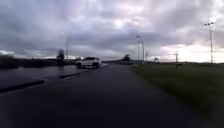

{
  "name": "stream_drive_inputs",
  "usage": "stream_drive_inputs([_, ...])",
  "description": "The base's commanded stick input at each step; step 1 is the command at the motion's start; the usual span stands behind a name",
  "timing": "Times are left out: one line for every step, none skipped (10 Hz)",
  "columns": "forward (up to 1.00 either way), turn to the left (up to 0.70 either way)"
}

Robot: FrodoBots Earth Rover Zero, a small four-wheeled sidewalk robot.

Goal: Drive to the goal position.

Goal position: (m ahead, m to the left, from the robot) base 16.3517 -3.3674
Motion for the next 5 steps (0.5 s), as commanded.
stream_drive_inputs([0.7,0.0])
stream_drive_inputs([0.7,0.0])
stream_drive_inputs([0.7,0.0])
stream_drive_inputs([0.7,0.0])
stream_drive_inputs([0.7,0.0])
